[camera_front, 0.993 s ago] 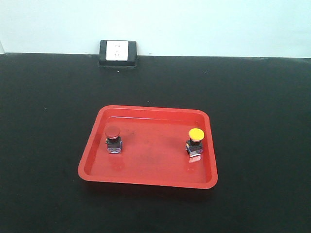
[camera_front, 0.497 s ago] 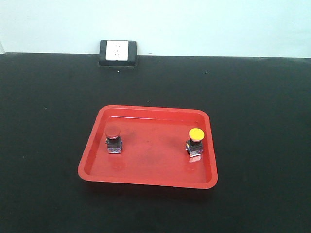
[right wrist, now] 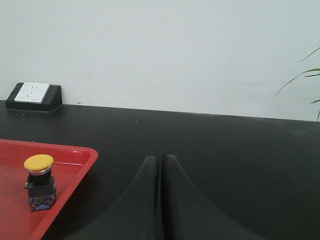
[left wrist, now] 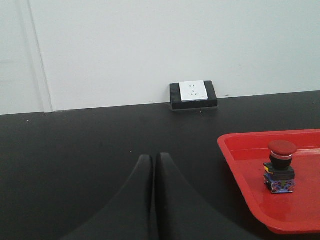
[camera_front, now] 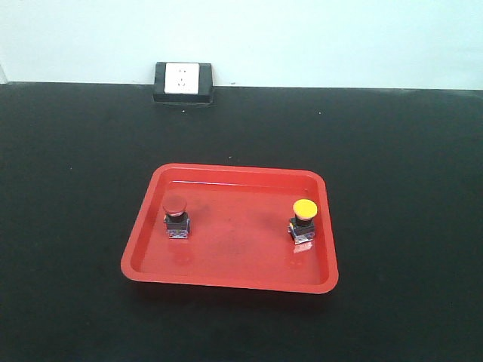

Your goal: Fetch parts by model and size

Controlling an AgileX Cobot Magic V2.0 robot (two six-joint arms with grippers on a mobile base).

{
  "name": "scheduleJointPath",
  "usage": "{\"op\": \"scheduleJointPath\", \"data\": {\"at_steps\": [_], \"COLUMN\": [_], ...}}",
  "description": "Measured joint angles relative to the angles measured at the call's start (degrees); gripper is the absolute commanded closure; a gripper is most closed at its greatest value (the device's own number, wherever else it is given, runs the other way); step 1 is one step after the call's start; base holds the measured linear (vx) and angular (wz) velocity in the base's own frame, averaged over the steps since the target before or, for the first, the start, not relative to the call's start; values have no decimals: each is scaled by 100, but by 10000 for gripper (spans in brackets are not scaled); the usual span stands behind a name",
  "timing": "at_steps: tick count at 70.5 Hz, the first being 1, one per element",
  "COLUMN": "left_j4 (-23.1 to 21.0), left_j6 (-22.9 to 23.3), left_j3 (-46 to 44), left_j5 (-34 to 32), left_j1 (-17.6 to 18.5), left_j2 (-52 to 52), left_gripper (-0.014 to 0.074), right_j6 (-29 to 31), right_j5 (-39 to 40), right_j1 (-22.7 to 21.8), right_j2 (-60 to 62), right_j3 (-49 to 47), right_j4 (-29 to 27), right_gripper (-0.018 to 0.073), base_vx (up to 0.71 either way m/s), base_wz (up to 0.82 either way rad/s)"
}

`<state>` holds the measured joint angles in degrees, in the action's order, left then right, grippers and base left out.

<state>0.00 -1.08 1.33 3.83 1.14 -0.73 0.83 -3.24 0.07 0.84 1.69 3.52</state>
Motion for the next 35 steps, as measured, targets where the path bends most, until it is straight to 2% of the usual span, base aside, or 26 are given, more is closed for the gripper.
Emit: {"op": "scheduleJointPath", "data": {"at_steps": [35], "left_j4": [0], "left_j6": [0], "left_j3": [0], "left_j5": [22], "left_j1": [0], "left_j2": [0], "left_gripper": [603], "right_j6": [0], "right_j5": [1], "right_j1": [-7], "right_j2": [0], "right_j3": [0], "right_j4": [0], "right_gripper": [569], "base_vx": [0], "base_wz": [0]}}
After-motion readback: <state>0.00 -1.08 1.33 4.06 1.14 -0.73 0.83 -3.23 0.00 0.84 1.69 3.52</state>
